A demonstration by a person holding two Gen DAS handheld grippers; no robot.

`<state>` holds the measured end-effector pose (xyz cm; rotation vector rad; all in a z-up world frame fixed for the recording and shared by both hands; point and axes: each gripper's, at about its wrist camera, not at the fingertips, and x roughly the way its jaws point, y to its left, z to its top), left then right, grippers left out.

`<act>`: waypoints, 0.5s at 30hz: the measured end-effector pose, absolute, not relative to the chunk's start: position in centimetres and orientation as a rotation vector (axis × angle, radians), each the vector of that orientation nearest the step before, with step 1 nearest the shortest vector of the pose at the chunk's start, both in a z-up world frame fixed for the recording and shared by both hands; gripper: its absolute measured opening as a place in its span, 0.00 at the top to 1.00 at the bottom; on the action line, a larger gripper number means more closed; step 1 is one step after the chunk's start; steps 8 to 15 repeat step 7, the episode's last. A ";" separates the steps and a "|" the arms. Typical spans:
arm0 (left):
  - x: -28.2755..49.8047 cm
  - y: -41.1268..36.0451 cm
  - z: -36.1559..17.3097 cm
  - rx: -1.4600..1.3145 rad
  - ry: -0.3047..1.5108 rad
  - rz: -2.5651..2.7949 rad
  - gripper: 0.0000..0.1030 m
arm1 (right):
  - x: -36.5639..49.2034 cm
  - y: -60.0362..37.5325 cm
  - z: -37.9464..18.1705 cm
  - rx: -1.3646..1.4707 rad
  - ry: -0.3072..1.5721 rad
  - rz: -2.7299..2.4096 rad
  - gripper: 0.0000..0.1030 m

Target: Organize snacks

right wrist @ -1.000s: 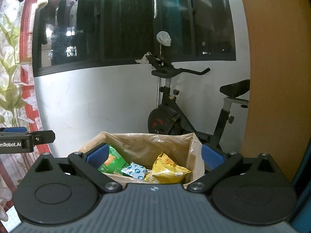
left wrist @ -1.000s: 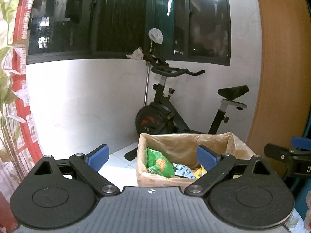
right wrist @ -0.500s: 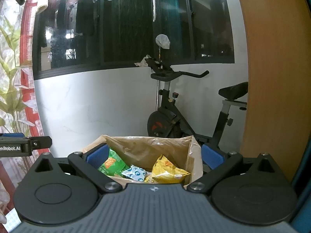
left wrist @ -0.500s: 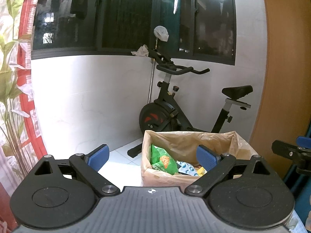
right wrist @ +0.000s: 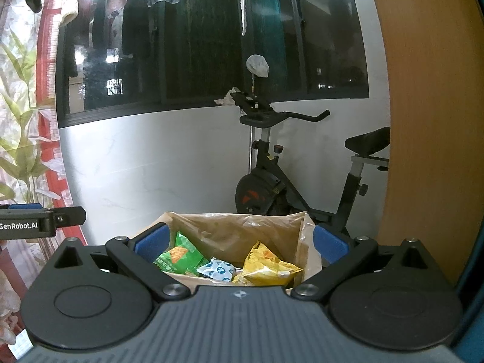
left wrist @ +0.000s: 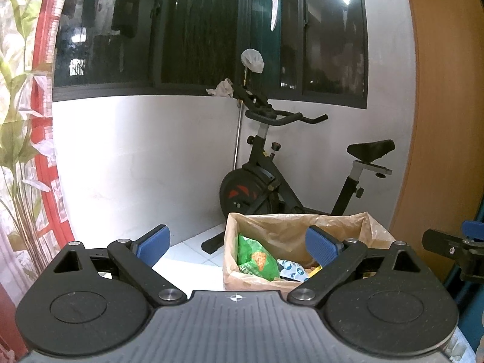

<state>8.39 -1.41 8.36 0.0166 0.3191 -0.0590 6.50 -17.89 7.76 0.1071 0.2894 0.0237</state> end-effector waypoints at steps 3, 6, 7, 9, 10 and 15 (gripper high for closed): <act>8.3 -1.3 8.5 0.015 0.311 -0.064 0.05 | 6.5 -17.9 7.7 0.111 0.293 0.024 0.00; 8.2 -1.4 8.6 0.020 0.309 -0.063 0.05 | 6.4 -17.9 7.7 0.110 0.292 0.022 0.00; 8.2 -1.4 8.6 0.021 0.307 -0.063 0.05 | 6.4 -17.9 7.7 0.110 0.292 0.023 0.00; 8.2 -1.4 8.6 0.021 0.307 -0.063 0.05 | 6.4 -17.9 7.7 0.110 0.292 0.023 0.00; 8.2 -1.4 8.6 0.021 0.307 -0.063 0.05 | 6.4 -17.9 7.7 0.110 0.292 0.023 0.00; 8.2 -1.4 8.6 0.021 0.307 -0.063 0.05 | 6.4 -17.9 7.7 0.110 0.292 0.023 0.00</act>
